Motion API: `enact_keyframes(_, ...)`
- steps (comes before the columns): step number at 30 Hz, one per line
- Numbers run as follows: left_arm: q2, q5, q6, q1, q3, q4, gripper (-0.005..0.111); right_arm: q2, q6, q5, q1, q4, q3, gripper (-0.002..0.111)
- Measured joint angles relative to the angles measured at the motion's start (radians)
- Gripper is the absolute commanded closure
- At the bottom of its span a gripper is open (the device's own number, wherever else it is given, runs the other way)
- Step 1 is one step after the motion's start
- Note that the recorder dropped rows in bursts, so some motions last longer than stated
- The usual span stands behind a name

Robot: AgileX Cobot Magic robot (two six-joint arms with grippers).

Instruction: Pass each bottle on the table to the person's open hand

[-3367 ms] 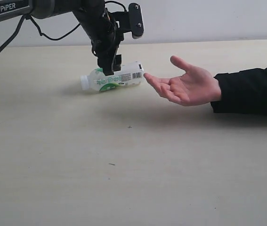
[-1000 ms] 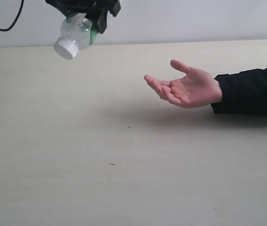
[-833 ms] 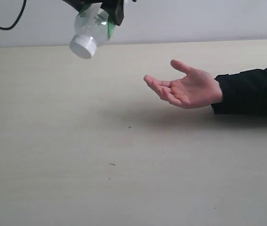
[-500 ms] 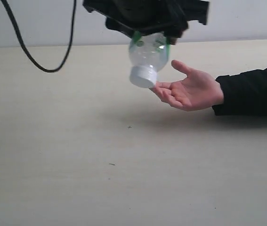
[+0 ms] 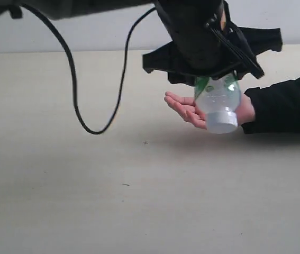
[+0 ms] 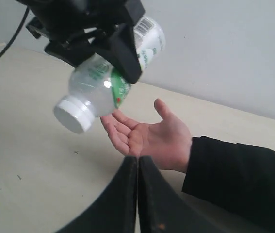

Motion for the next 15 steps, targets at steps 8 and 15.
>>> enact_keyframes(8,0.106,-0.100,-0.346,-0.057,0.000,0.223,0.107,0.000,0.000,0.000,0.000,0.000,0.000,0.107)
enact_keyframes(15,0.168,-0.075,-0.427,-0.051,0.000,0.307,0.107,0.000,0.000,0.000,0.000,0.000,0.000,0.107)
